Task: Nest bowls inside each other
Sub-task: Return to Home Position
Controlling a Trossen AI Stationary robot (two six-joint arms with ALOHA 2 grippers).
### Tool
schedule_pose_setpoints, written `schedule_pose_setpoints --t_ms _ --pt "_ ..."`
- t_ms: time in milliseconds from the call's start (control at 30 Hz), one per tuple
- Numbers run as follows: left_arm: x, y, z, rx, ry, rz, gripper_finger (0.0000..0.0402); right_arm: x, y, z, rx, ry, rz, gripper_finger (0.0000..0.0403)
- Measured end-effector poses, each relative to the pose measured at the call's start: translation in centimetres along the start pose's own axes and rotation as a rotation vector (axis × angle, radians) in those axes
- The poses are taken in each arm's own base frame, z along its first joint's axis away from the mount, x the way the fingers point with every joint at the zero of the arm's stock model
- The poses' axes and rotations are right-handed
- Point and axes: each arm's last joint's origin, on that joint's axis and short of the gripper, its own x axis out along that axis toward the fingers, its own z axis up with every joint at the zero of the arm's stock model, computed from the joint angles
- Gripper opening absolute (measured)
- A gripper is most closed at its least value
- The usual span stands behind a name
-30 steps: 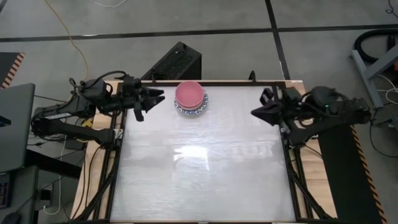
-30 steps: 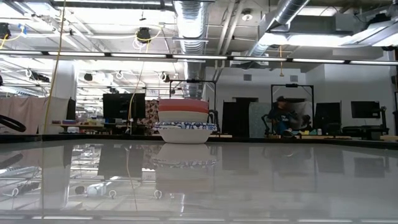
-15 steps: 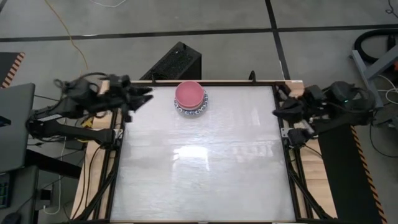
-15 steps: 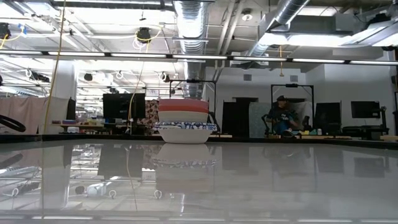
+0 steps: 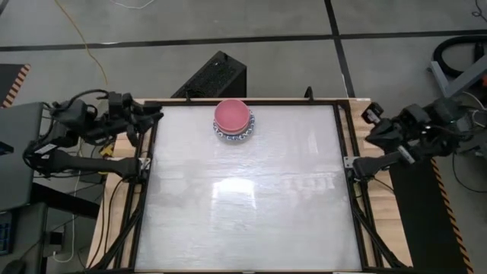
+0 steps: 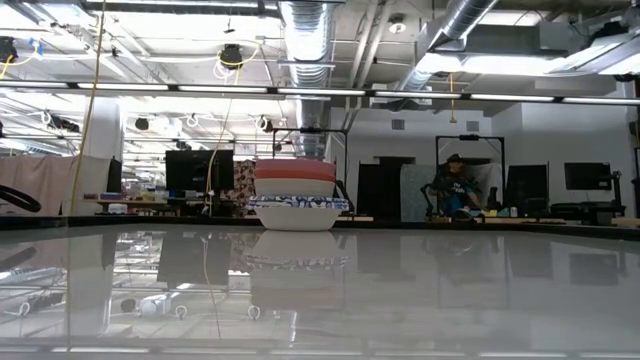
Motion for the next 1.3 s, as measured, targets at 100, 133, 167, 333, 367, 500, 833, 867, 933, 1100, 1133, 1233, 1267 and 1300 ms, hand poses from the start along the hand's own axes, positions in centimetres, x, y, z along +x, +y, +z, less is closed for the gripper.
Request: schedule_pose_setpoints --t_ms 100,133,167,333,367,500,833,867,933,1100,1133,1233,1267,1300 --pt "-0.1 0.2 -0.4 0.009 0.036 0.014 0.0155 -0.7 0.1 0.2 -0.003 -0.014 0.003 0.0027" --pt "0.0 0.2 -0.4 0.01 0.04 0.016 0.0155 -1.0 0.2 0.4 -0.005 -0.025 0.004 0.0027" --pt "0.1 0.2 -0.6 0.015 0.042 0.017 0.0155 -1.3 0.2 0.5 -0.006 -0.031 0.006 0.0027" --pt "0.2 0.7 -1.8 0.038 0.037 0.044 0.0155 -2.9 0.4 0.4 -0.012 -0.022 0.0 0.0027" --pt "-0.1 0.8 -2.1 0.036 0.028 0.053 0.0155 -3.4 0.4 0.5 -0.013 -0.029 0.002 0.0027" --pt "-0.9 1.5 -3.0 -0.009 -0.025 0.048 0.0155 -4.8 0.7 0.9 -0.018 -0.075 0.01 0.0027" --pt "-2.7 2.6 -5.0 -0.086 -0.098 -0.016 0.0155 -6.6 0.6 0.2 -0.014 -0.053 -0.051 0.0027" --pt "-2.9 2.7 -5.1 -0.087 -0.107 -0.022 0.0155 -6.8 0.5 0.0 -0.013 -0.054 -0.067 0.0027" --pt "-3.3 2.9 -5.4 -0.092 -0.12 -0.028 0.0155 -7.2 0.4 -0.5 -0.013 -0.061 -0.086 0.0027" --pt "-4.1 3.5 -6.0 -0.1 -0.144 -0.015 0.0155 -8.5 0.1 -2.5 0.007 -0.089 -0.094 0.0027" --pt "-4.2 3.6 -6.2 -0.102 -0.149 -0.012 0.0155 -8.7 0.0 -3.1 0.011 -0.092 -0.094 0.0027" --pt "-4.7 3.8 -6.4 -0.108 -0.166 -0.011 0.0155 -9.2 -0.1 -4.4 0.01 -0.14 -0.084 0.0027" --pt "-4.8 3.9 -6.5 -0.109 -0.17 -0.011 0.0155 -9.1 -0.2 -4.5 0.009 -0.153 -0.082 0.0027" --pt "-5.0 4.0 -6.6 -0.11 -0.172 -0.011 0.0155 -9.0 -0.2 -4.6 0.003 -0.156 -0.081 0.0027"
